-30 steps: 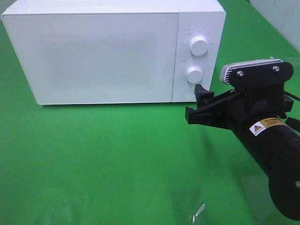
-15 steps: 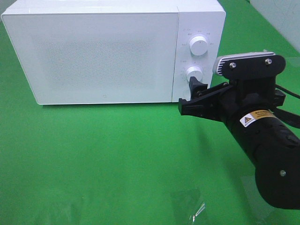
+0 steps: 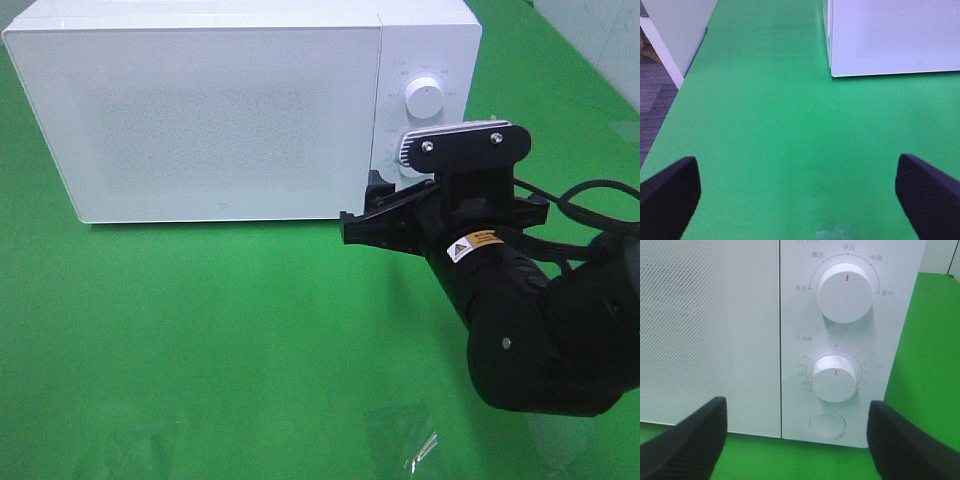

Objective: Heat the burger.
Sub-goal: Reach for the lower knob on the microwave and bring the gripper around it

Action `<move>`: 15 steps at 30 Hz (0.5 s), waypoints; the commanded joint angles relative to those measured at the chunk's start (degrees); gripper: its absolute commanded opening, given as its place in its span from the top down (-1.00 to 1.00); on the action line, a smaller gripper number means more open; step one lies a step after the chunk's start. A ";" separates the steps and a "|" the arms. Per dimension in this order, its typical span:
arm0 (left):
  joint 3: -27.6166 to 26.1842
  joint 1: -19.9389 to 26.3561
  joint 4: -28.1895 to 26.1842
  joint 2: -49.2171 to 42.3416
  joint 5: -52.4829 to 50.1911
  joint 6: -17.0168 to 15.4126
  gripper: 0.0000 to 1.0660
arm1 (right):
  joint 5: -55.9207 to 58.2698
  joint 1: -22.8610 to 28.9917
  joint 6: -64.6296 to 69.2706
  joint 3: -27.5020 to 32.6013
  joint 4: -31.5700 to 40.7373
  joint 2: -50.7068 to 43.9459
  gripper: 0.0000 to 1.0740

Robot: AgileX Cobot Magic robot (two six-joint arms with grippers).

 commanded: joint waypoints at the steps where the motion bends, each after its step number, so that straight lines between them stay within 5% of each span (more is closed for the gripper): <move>1: 0.11 0.06 -0.06 -1.38 -0.74 0.11 -0.83 | -3.90 -2.01 -0.29 -2.58 0.29 1.43 -0.42; 15: 0.11 0.06 -0.06 -1.38 -0.74 0.11 -0.83 | -2.92 -7.33 -2.35 -9.22 -1.66 7.22 -0.42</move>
